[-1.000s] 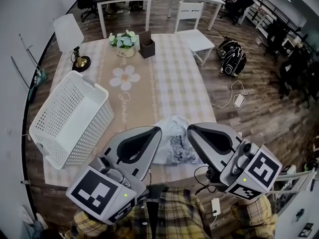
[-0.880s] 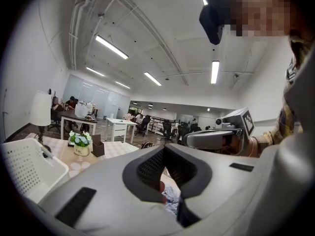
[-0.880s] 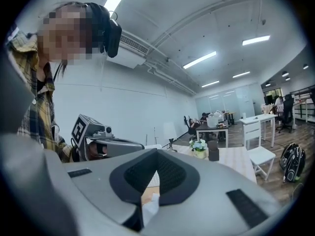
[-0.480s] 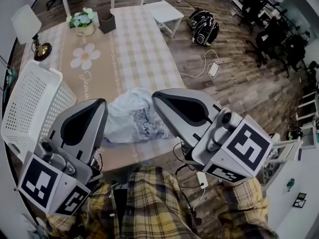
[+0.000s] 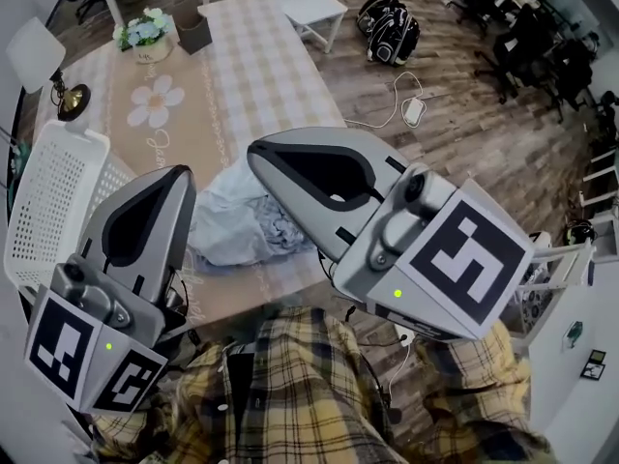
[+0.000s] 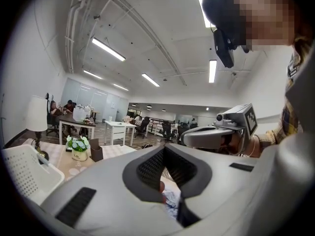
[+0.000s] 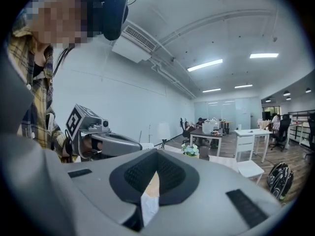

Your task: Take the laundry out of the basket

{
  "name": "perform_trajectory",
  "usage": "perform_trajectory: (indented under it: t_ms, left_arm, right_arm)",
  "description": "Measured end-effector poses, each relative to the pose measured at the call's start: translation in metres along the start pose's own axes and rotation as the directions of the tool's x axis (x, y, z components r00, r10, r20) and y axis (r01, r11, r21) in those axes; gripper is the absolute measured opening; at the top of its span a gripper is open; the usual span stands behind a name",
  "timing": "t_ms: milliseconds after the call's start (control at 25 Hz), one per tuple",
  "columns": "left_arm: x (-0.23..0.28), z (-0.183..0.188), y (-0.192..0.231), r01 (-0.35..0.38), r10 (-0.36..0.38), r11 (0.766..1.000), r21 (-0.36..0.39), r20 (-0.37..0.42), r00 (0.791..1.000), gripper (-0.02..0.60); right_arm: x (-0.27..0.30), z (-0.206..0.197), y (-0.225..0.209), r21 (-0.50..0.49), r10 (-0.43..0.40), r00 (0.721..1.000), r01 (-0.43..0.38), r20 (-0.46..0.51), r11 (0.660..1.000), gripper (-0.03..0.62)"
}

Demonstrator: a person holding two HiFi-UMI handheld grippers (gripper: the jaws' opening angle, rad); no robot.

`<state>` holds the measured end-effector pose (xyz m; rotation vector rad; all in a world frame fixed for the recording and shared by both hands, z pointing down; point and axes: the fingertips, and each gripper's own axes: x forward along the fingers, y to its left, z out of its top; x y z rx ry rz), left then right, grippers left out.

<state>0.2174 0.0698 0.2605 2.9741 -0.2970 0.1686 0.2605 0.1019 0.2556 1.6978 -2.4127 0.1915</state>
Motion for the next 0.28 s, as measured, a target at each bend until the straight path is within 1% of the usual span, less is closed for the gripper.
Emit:
perform_trajectory:
  t_ms: [280]
  left_arm:
    - [0.0046, 0.0029, -0.0008, 0.023, -0.023, 1.0, -0.013, -0.002, 1.0, 0.025]
  right_arm:
    - [0.0079, 0.0094, 0.0039, -0.003, 0.011, 1.0, -0.011, -0.014, 1.0, 0.0]
